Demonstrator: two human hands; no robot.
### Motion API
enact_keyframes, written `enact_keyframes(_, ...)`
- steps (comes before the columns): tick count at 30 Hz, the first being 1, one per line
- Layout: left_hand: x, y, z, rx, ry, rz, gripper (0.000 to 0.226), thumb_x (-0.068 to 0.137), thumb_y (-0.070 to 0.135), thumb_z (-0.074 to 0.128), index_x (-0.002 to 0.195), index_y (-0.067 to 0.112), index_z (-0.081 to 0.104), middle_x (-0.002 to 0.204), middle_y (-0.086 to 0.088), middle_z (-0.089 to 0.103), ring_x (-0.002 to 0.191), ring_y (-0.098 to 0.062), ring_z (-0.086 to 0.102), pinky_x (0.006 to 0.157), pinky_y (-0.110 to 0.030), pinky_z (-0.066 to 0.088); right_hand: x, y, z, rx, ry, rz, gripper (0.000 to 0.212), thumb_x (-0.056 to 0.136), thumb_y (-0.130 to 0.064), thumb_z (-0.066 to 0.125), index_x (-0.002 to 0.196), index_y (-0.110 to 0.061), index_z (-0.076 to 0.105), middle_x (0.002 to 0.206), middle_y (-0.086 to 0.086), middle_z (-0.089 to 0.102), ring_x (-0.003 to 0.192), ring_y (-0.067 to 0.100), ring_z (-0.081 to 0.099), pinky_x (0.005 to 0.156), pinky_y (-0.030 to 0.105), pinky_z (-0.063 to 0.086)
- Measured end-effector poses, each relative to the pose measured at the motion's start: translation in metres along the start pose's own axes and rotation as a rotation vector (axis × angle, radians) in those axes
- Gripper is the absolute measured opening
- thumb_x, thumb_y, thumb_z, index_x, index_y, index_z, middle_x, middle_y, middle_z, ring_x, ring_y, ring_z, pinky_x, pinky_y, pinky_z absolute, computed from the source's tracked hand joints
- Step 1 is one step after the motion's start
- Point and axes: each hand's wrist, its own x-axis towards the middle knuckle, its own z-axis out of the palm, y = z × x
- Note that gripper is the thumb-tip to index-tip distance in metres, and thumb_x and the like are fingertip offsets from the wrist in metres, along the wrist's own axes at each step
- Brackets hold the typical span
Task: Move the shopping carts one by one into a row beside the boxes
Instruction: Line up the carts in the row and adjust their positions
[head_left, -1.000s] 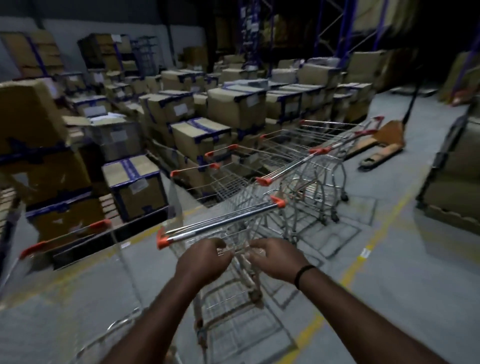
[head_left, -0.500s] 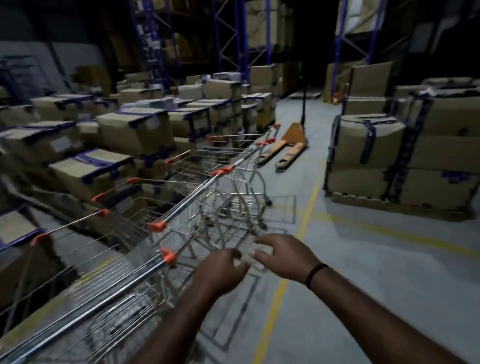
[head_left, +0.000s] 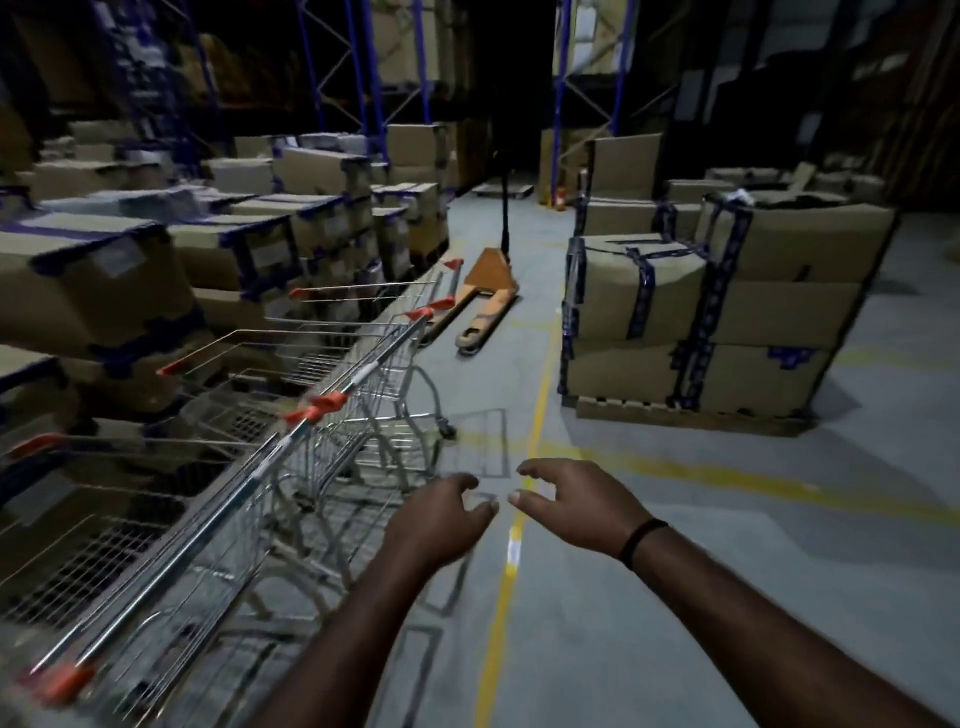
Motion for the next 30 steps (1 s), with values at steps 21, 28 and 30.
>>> enact_keyframes(21, 0.438, 0.053, 0.008, -0.007, 0.058, -0.015, 0.059, 0.088, 0.056, 0.064, 0.137, 0.025, 0.058, 0.134, -0.001, 0.065, 0.12, -0.022, 0.061, 0.096, -0.035, 0.049, 0.412, 0.163, -0.087, 0.065, -0.017, -0.037, 0.055, 0.097, -0.052, 0.056, 0.145, -0.025, 0.05, 0.148, -0.003, 0.052, 0.133, 0.016, 0.05, 0.104, 0.033, 0.042)
enact_keyframes(28, 0.568, 0.069, -0.005, -0.041, 0.107, -0.109, 0.073, 0.076, 0.071, 0.053, 0.136, 0.029, 0.057, 0.131, 0.0, 0.066, 0.116, -0.021, 0.063, 0.095, -0.042, 0.052, 0.562, 0.2, -0.133, 0.038, -0.058, -0.133, 0.057, 0.097, -0.054, 0.055, 0.146, -0.026, 0.049, 0.148, -0.004, 0.052, 0.133, 0.017, 0.05, 0.105, 0.035, 0.043)
enact_keyframes(30, 0.603, 0.065, -0.008, -0.042, 0.122, -0.138, 0.074, 0.075, 0.07, 0.053, 0.136, 0.029, 0.057, 0.129, 0.001, 0.068, 0.112, -0.019, 0.065, 0.094, -0.041, 0.053, 0.602, 0.207, -0.135, 0.023, -0.08, -0.164, 0.058, 0.097, -0.057, 0.054, 0.146, -0.027, 0.049, 0.149, -0.006, 0.051, 0.134, 0.015, 0.049, 0.107, 0.037, 0.043)
